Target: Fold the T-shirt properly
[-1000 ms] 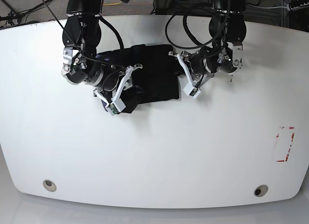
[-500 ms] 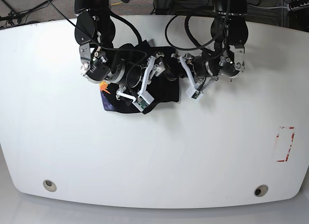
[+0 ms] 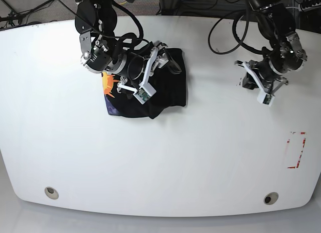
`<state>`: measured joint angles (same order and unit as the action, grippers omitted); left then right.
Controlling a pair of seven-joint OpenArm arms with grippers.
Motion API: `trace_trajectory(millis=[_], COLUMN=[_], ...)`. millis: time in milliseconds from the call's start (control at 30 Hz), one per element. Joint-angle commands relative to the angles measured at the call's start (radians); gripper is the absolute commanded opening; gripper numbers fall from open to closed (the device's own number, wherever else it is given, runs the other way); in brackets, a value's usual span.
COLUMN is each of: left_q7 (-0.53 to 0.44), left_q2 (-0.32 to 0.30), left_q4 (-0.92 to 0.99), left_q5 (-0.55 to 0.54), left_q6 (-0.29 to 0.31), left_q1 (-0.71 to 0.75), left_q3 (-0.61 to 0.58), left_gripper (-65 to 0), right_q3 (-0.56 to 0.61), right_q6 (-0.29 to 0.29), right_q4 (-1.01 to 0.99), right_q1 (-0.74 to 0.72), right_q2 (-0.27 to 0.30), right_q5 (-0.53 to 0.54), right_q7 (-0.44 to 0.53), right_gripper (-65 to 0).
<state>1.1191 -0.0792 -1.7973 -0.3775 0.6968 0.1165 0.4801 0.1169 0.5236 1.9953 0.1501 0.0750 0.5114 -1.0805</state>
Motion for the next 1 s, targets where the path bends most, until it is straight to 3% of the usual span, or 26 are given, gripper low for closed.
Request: trace_trajectory(millis=[0,200,467,567,767,967], left_q7=[-0.024,-0.029,-0.057,-0.057,-0.057,-0.057], left_q2=[-0.057,-0.121,-0.127,-0.127,-0.127,-0.129], left_q4=[0.0,0.015,0.011,0.011,0.009,0.009], left_q5=[-0.022,-0.022,-0.025,-0.024,-0.024,-0.022], left_q6=[0.001,0.001,0.001,0.001,0.001,0.001], left_q1=[0.012,0.094,0.18,0.18,0.185,0.17], left_q3=[0.009,0.012,0.012,0.012,0.012,0.004], left_gripper=[-60.0,-60.0,-60.3,-60.3,-60.3,-60.1], right_q3=[-0.039,-0.102,-0.148,-0.105,0.025,0.043], right_q6=[0.0,-0.006,0.003,0.003,-0.006,-0.006], right_q4=[0.02,-0.001,-0.129,-0.175,-0.256,-0.219], right_q1=[-0.01,-0.05,-0.143,-0.186,-0.203,-0.195], right_q2=[-0.002,-0.004,-0.008,-0.039,-0.163,-0.159], right_q5=[0.011,0.008,-0.018,-0.004,-0.012,-0.001], right_q7=[0.02,0.05,0.053,0.053,0.092,0.11], right_gripper=[-12.7,-12.7,-12.7,-12.7,-12.7,-12.7])
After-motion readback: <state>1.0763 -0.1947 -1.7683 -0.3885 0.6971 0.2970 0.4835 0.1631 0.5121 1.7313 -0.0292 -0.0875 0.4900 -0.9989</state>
